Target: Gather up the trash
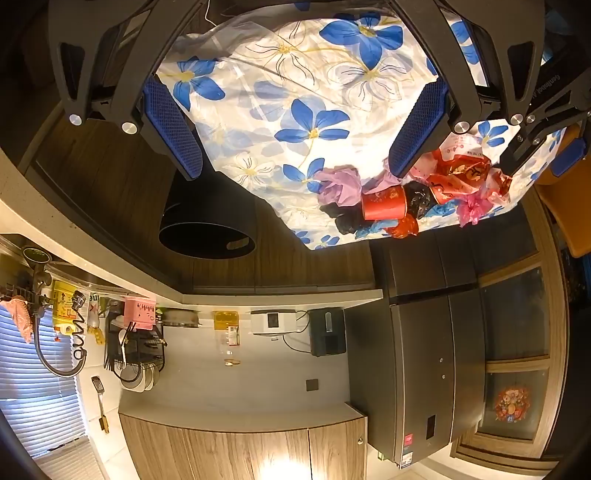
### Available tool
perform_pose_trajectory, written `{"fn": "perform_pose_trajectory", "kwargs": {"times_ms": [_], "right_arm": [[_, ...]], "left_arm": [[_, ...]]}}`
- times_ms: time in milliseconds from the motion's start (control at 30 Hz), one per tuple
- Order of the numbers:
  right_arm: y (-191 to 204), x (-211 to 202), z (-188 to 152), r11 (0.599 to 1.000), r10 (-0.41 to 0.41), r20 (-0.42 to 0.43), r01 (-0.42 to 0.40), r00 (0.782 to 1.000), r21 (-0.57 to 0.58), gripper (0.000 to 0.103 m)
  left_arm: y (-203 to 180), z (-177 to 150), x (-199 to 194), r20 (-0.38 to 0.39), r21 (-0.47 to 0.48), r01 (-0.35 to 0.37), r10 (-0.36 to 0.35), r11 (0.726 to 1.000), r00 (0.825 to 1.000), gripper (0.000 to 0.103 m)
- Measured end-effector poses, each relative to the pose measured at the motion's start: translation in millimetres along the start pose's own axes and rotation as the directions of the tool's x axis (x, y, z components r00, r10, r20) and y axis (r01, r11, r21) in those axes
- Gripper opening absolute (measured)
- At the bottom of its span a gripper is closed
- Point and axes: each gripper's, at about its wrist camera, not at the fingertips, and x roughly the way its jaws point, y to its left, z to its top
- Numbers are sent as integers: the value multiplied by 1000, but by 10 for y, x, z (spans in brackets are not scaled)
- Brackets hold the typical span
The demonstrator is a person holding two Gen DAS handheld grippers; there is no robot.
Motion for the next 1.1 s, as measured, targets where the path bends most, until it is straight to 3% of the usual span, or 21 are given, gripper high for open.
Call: {"fn": "perform_pose_trajectory", "kwargs": {"times_ms": [1100], "right_arm": [[9,-2,-16,1000,1,2,-1,1000,1,98]], "left_arm": [[17,21,-34,14,-4,-1,2,1000,1000,97]]}}
